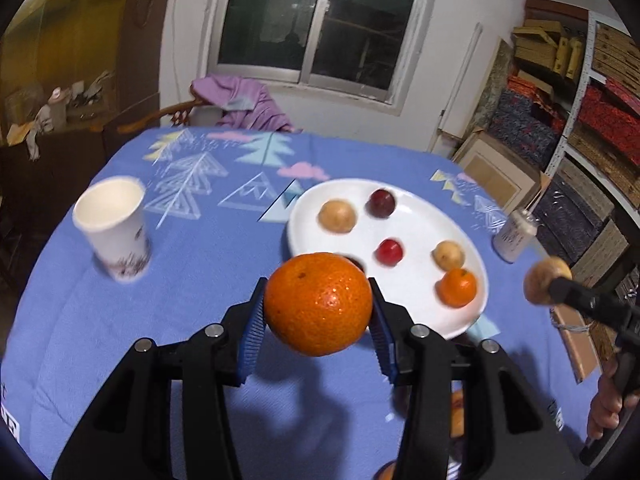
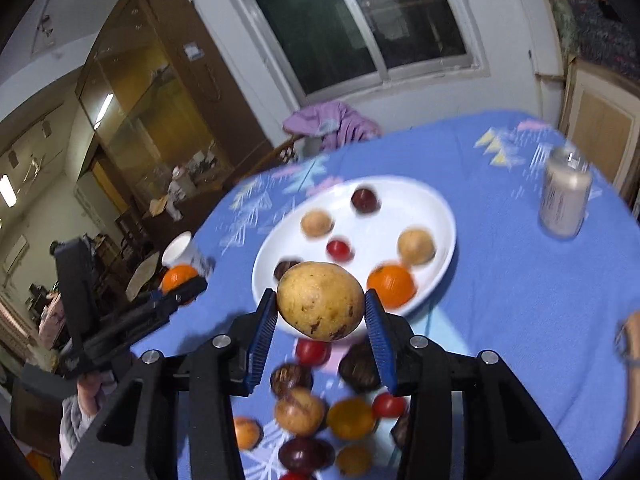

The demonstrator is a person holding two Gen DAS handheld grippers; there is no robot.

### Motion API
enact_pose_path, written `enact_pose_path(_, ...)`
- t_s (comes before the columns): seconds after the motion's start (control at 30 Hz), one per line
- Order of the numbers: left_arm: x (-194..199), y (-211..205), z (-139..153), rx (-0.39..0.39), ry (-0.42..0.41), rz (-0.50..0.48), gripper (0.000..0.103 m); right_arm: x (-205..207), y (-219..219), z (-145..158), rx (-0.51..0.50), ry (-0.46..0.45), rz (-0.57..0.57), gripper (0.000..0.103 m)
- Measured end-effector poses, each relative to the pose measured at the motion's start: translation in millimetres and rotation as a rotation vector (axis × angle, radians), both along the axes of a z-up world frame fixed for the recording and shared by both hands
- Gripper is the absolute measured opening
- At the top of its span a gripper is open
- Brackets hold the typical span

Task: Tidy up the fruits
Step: 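Carry the orange and pear over the white plate and open both tools, then move the left tool to the round orange-tan fruit and grasp it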

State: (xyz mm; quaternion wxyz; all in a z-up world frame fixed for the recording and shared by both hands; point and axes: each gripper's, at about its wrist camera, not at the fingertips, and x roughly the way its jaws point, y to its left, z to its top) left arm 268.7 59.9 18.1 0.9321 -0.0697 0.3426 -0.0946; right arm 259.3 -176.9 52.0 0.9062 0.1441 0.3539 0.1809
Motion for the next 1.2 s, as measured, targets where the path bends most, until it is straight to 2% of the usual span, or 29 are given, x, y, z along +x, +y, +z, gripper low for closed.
enact_pose_path(0.07, 10.1, -20.2, 2.5, 0.004, 0.011, -0.031, 0.046, 18.3, -3.8, 11.0, 0.014, -0.006, -0.017, 0.045)
enact_pose_path(0.17, 25.3, -54.2, -10.3, 0.006, 0.046, -0.091, 0.046, 49.0, -1.6, 11.6, -0.007, -0.009, -0.045, 0.045)
enact_pose_path(0.33, 48.9, -91.0, -44.7, 0.058, 0.114, -0.148, 0.046, 100.9, 10.2, -25.3, -0.054, 0.065, -0.05, 0.045)
enact_pose_path(0.47, 60.8, -93.3, -62.6, 0.072, 0.152, -0.156, 0.046, 123.8, 20.7, -51.5, -0.088, 0.115, -0.026, 0.045)
enact_pose_path(0.53, 66.9, -88.4, -67.1, 0.044, 0.178, -0.162, 0.046, 130.4, 24.3, -60.3, -0.087, 0.124, -0.02, 0.045)
enact_pose_path(0.6, 69.4, -84.1, -68.7, 0.026, 0.183, -0.165, 0.047, 133.6, 28.8, -67.1, -0.112, 0.137, -0.007, 0.046)
enact_pose_path(0.7, 70.8, -86.4, -69.2, 0.04, 0.183, -0.176, 0.05, 131.4, 30.9, -68.0, -0.126, 0.13, -0.01, 0.048)
enact_pose_path(0.77, 67.9, -86.5, -66.4, 0.042, 0.167, -0.174, 0.071, 128.2, 28.7, -61.9, -0.116, 0.111, -0.015, 0.057)
enact_pose_path(0.8, 66.9, -85.4, -63.8, 0.046, 0.157, -0.17, 0.075, 125.4, 26.4, -56.9, -0.106, 0.098, -0.021, 0.062)
enact_pose_path(0.93, 55.5, -75.4, -44.8, 0.032, 0.115, -0.152, 0.078, 108.5, 17.0, -24.6, -0.051, 0.033, -0.035, 0.062)
enact_pose_path(1.03, 39.9, -55.9, -24.6, 0.005, 0.07, -0.11, 0.089, 80.9, 12.7, 13.8, -0.014, -0.05, -0.022, 0.065)
enact_pose_path(1.07, 33.3, -48.8, -19.2, -0.002, 0.054, -0.093, 0.094, 68.9, 11.7, 25.6, -0.007, -0.078, -0.015, 0.071)
enact_pose_path(1.13, 16.0, -32.9, -11.3, -0.012, 0.028, -0.066, 0.094, 38.9, 9.5, 45.4, -0.007, -0.146, -0.008, 0.078)
enact_pose_path(1.2, -1.7, -22.0, -10.7, -0.006, 0.02, -0.051, 0.095, 8.6, 6.6, 52.7, -0.028, -0.193, -0.001, 0.088)
